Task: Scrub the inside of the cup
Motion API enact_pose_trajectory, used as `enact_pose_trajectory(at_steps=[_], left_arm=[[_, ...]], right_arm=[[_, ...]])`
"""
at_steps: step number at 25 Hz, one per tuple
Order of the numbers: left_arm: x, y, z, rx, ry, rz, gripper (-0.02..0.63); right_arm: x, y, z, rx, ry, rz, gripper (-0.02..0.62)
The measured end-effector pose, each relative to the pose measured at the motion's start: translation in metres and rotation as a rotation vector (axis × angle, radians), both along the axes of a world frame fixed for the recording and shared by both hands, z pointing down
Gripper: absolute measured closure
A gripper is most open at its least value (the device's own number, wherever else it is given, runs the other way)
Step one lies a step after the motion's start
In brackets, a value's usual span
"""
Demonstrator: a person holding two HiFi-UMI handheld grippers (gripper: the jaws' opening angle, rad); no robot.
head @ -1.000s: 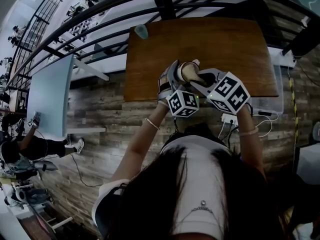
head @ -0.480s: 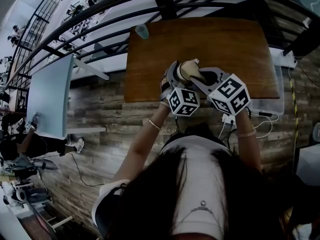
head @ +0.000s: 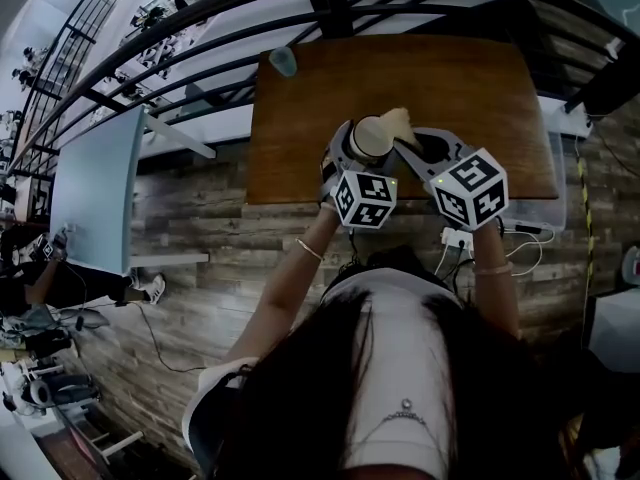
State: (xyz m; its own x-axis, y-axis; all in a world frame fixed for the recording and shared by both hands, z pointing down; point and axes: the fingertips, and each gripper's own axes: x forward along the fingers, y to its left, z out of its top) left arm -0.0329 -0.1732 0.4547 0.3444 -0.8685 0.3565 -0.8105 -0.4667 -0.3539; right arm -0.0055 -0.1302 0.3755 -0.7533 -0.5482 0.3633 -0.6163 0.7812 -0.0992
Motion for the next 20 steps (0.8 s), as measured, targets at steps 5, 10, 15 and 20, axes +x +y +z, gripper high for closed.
enact_pose_trajectory(at_steps=[5,10,15,20], left_arm=[[-0.005,-0.002,0.002,-0.035,0.046,-0.02,0.207],[-0.009,-0.003,0.003,-0.067,0.09,-0.039,0.207],[-0.009,0.001,-0.001,-0.095,0.157,-0.054,0.207],[-0.008,0.003,-0.003,-0.105,0.189,-0.069,0.207]], right_arm=[[0.01,-0.006,0.004,-0.004,-0.013,0.053,0.522],[0.023,-0.011,0.01,-0.01,-0.02,0.104,0.522],[0.037,-0.013,0.016,0.009,-0.001,0.158,0.522],[0.048,-0.013,0.026,-0.001,0.009,0.189,0.522]])
